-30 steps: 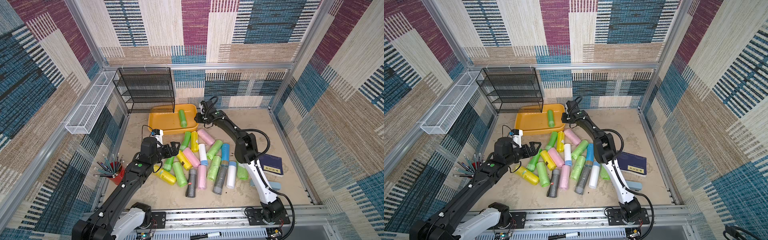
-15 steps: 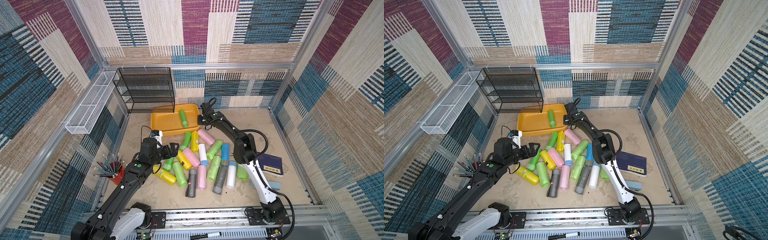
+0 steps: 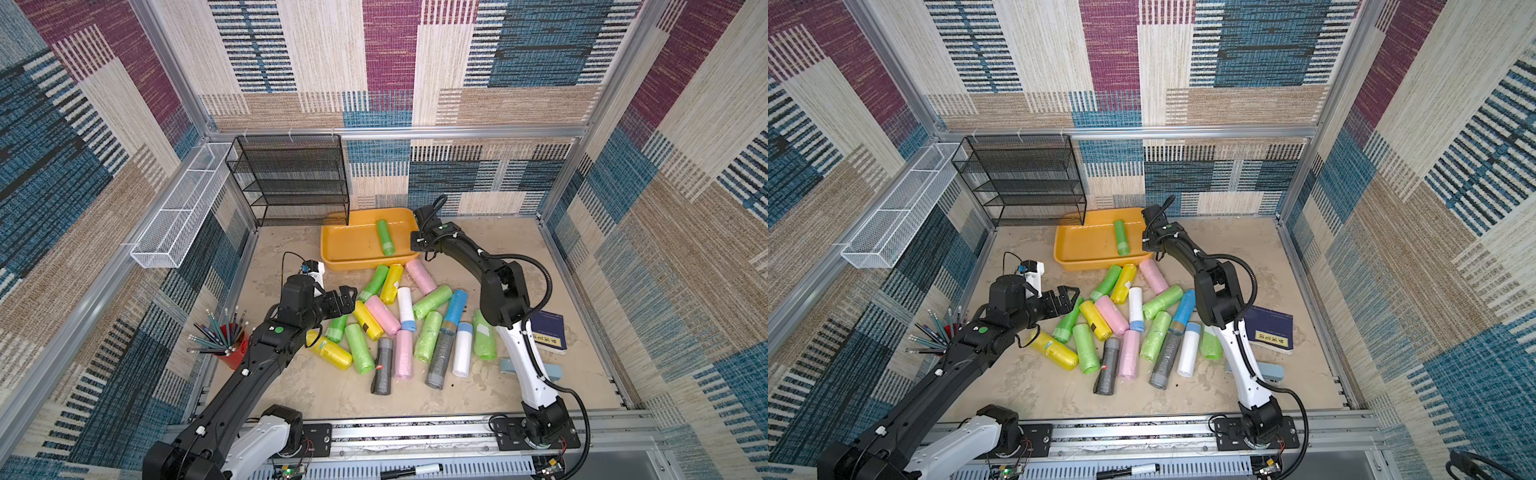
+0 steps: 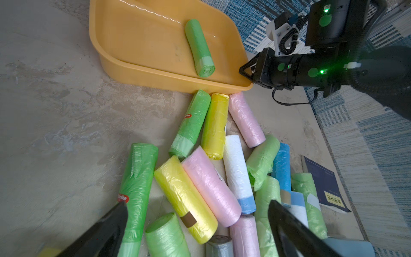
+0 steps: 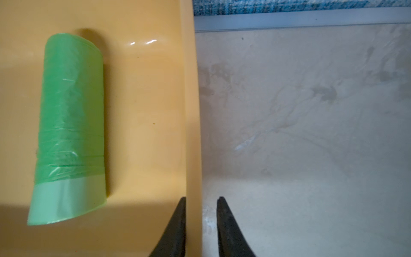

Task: Put the roll of trash bags into the storage box
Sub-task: Move the storage box to the center of the board.

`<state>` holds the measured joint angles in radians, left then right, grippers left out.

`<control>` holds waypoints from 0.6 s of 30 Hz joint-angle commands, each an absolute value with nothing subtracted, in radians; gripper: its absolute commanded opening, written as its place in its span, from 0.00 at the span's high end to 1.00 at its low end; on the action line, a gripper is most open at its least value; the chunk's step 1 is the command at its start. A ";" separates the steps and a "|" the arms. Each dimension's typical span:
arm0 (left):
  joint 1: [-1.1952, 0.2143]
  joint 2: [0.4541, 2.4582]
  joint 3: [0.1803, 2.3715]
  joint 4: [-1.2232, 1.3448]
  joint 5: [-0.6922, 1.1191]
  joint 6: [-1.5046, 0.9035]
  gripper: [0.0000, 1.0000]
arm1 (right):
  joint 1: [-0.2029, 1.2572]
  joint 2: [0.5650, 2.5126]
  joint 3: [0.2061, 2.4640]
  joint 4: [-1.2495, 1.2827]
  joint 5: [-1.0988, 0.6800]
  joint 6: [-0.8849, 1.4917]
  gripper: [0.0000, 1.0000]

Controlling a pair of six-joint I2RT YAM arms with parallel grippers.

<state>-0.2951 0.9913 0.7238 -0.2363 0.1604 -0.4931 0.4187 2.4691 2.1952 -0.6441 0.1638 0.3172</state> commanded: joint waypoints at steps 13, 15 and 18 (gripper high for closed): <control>-0.295 0.988 0.735 -0.254 0.113 -0.460 0.01 | 0.374 2.237 1.790 -0.529 0.249 0.276 0.83; -0.294 0.987 0.734 -0.254 0.109 -0.458 0.01 | 0.374 2.210 1.738 -0.506 0.249 0.277 0.83; -0.295 0.985 0.733 -0.257 0.108 -0.456 0.01 | 0.373 2.181 1.686 -0.492 0.267 0.272 0.83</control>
